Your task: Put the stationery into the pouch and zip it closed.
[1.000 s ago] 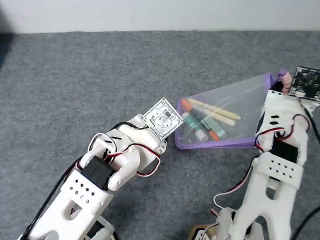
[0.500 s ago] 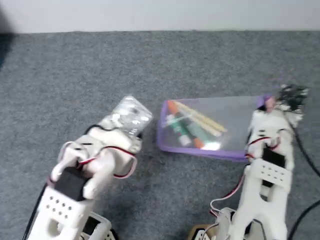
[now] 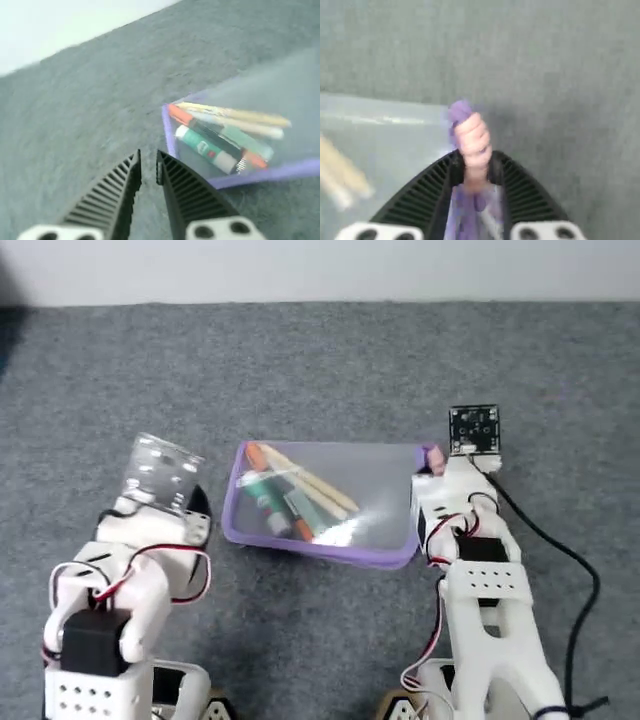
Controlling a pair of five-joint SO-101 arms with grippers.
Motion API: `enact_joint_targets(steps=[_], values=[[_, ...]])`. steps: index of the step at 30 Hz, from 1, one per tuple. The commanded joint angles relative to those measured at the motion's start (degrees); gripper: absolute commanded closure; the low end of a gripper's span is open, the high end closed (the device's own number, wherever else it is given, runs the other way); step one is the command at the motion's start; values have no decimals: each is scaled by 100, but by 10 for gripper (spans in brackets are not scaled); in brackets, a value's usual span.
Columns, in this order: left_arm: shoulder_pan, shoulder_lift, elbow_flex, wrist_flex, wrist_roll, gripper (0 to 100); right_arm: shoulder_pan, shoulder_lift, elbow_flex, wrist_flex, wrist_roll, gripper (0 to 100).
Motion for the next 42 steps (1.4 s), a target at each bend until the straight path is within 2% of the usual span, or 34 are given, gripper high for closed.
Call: enact_joint_targets(steps=[1, 3, 7, 12, 17, 22, 26, 34, 39, 42], values=[[-273, -105, -92, 35, 607, 938, 40, -330, -730, 1226, -571, 738], [-308, -105, -66, 35, 835, 938, 119, -620, -958, 1842, -826, 700], [-308, -114, -66, 44, 1336, 938, 145, -1358, -1125, 2791, -1064, 730], [-273, -273, -119, 246, 1767, 939, 101, -2510, -1125, 3591, -1090, 850], [-273, -1125, -92, 695, 1881, 942, 101, -3477, -1108, 4101, -1090, 996], [-281, -1943, 295, 800, 1881, 945, 110, -4066, -809, 4479, -1090, 975], [-308, -2435, 840, 774, 1881, 987, 127, -4541, -448, 4716, -1090, 975], [-308, -3429, 1684, 774, 1864, 986, 101, -5877, 598, 4752, -1064, 975], [-299, -3490, 1974, 756, 1855, 986, 101, -6730, 1187, 4734, -1055, 975], [-308, -3490, 2273, 527, 1855, 986, 101, -6712, 1248, 4752, -1055, 974]])
